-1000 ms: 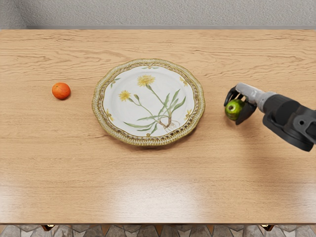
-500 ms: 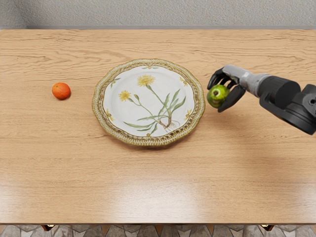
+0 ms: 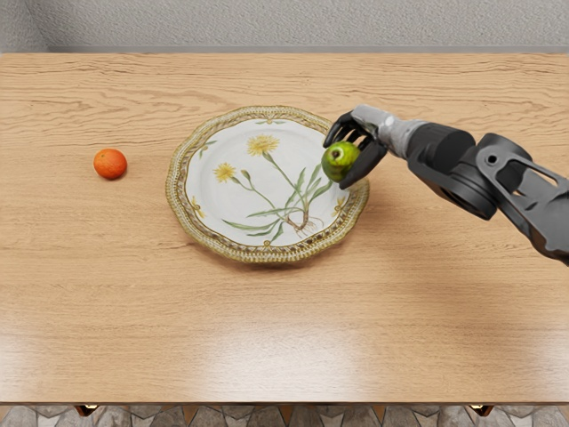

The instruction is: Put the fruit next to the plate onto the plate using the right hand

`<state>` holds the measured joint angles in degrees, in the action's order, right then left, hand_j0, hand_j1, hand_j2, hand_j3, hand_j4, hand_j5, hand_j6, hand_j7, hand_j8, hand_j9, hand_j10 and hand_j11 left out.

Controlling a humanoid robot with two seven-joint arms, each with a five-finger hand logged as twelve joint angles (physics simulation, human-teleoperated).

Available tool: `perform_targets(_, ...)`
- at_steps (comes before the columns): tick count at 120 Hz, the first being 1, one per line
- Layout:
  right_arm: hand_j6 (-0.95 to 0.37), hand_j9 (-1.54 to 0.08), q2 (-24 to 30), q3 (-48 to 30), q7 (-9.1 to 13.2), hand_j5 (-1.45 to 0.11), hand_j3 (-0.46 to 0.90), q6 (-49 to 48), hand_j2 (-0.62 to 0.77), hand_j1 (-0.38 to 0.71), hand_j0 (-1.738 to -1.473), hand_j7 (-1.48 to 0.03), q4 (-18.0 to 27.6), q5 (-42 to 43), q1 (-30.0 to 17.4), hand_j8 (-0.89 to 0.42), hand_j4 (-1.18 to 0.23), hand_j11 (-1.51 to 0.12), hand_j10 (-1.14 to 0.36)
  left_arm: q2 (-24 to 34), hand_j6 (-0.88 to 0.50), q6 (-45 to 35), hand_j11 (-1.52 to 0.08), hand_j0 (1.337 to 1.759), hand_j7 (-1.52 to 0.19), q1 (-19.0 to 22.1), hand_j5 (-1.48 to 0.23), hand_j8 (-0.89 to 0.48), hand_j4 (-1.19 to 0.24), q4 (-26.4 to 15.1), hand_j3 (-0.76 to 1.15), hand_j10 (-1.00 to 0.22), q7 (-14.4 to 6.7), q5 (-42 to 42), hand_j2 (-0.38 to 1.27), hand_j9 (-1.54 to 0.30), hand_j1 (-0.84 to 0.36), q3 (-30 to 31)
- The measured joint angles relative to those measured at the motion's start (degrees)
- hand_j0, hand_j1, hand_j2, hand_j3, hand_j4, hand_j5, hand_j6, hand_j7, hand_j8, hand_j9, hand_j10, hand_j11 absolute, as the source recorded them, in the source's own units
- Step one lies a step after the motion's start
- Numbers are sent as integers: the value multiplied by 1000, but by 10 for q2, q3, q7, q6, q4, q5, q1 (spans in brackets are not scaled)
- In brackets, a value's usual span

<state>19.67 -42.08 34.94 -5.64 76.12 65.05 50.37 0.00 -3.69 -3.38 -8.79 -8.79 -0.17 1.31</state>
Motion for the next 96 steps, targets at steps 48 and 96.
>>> perform_targets(48, -510, -891, -109, 30, 0, -892, 0, 8, 15, 16, -1651, -852, -107, 19, 35, -426, -632, -926, -580, 0, -18, 0, -23, 1658, -23, 0, -23, -18, -18, 0, 0, -18, 0, 0, 4, -23, 328, 0)
perform_targets(96, -75, -128, -114, 41, 1, -128, 0, 14, 3, -296, -1657, -122, -117, 9, 46, -63, -91, -132, -84, 0, -18, 0, -23, 1658, -23, 0, -23, -18, -18, 0, 0, -18, 0, 0, 4, -23, 328, 0)
